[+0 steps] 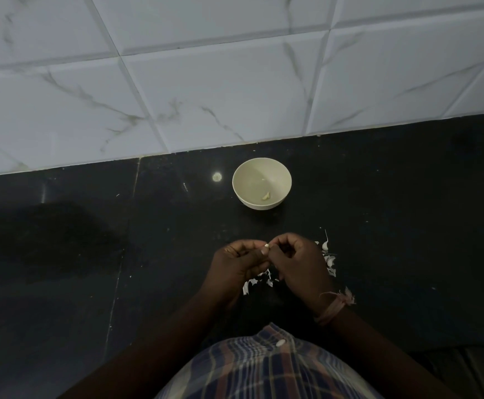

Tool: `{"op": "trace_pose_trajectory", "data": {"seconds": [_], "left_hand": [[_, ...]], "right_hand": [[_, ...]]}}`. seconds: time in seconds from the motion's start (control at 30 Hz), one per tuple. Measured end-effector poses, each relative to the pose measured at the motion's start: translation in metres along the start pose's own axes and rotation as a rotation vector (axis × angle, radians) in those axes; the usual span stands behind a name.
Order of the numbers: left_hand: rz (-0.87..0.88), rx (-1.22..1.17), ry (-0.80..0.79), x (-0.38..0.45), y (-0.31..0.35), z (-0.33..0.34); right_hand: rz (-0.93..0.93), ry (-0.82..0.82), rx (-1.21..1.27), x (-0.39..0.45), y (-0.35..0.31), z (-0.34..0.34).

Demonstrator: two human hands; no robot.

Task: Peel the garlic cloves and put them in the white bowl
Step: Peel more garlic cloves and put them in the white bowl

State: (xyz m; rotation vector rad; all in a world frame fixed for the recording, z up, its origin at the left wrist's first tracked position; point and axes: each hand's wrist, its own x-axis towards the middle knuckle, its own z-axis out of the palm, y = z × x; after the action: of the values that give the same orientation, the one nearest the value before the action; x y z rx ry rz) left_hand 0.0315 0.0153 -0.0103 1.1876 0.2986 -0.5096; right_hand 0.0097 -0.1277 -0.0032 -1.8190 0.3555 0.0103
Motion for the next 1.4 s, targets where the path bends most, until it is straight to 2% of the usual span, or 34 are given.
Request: {"op": "trace_pose_trajectory", "data": {"seconds": [0.17,0.43,0.97,1.23,1.4], "left_hand": [[-0.003,0.021,-0.001,-0.001,0.004,-0.002],[-0.016,-0.003,0.005,0.0,0.0,-0.003],[-0.012,-0.02,-0.035,0.001,0.001,0.004],[-0.135,-0.188,-0.02,0.0,0.003,0.006],[-0.155,-0.187,-0.011,0.0,0.005,0.004]], "right_hand": [[-0.012,-0.102,-0.01,0.003,0.0,-0.006],[-0.03,-0.062,-0.096,0.005,0.002,-0.001],[0.12,-0.072,0.048,0.008,0.008,0.001],[0.127,-0.059,0.107,0.007,0.008,0.001],[0.091,-0.007,0.102,0.007,0.008,-0.004]]}}
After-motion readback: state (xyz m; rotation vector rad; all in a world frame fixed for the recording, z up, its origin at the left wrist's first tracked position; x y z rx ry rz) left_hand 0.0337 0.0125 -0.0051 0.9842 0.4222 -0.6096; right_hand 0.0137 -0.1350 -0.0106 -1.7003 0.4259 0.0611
